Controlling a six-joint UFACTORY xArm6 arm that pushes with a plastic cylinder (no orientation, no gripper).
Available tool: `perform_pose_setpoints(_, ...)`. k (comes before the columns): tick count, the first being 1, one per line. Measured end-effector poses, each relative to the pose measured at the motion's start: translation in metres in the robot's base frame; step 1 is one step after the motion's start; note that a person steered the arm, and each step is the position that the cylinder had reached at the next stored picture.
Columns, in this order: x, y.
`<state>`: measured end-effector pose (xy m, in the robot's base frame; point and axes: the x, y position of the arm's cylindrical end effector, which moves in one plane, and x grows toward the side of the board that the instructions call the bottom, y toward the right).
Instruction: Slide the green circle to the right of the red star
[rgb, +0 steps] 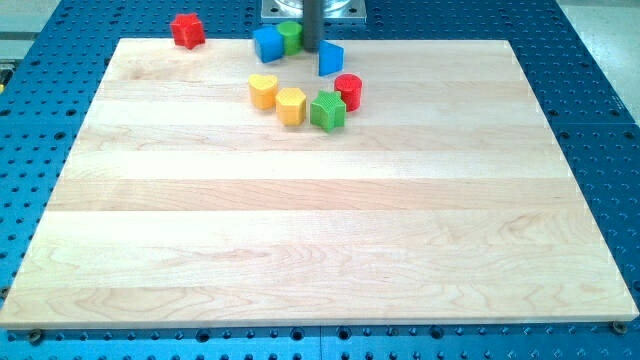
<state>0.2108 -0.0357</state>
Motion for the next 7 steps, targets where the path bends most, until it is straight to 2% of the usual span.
perform_pose_setpoints(1, 0.038, -0.022)
perform_pose_setpoints(2, 0.012, 0.017)
perform_pose_setpoints(3, -0.018, 0.028)
perform_pose_setpoints(6, -0.018, -0.017)
perform_pose_setpoints(7, -0.018, -0.056)
